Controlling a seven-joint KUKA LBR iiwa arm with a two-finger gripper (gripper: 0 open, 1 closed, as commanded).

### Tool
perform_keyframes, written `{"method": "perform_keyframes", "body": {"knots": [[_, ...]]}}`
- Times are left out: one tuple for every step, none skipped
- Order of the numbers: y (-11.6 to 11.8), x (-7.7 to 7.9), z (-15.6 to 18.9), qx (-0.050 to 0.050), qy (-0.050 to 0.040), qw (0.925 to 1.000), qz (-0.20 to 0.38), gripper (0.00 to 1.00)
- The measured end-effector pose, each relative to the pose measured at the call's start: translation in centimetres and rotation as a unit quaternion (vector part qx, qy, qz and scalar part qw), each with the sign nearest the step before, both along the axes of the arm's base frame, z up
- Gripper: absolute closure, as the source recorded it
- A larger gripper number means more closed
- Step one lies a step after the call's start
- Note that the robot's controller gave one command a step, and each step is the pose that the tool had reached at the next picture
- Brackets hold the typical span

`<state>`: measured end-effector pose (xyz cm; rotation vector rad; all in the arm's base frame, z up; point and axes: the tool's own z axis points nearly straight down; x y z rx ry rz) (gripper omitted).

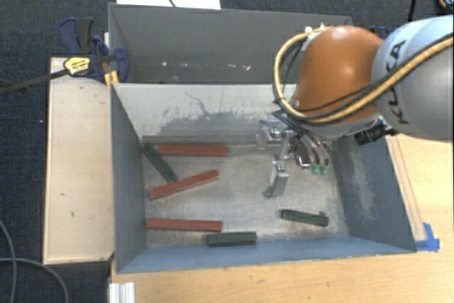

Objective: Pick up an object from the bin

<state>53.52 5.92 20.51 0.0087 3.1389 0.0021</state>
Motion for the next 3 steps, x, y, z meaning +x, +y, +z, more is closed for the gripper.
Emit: {"method": "perform_keyframes", "body": {"knots": [[4.2, 0.1, -13.0, 0.000, 0.0042, 0.9990, 0.044, 0.00], [8.1, 5.4, -13.2, 0.001, -0.0017, 1.0000, -0.009, 0.00], [10.8, 1.3, -13.5, 0.000, 0.0019, 0.9994, 0.033, 0.00]]}}
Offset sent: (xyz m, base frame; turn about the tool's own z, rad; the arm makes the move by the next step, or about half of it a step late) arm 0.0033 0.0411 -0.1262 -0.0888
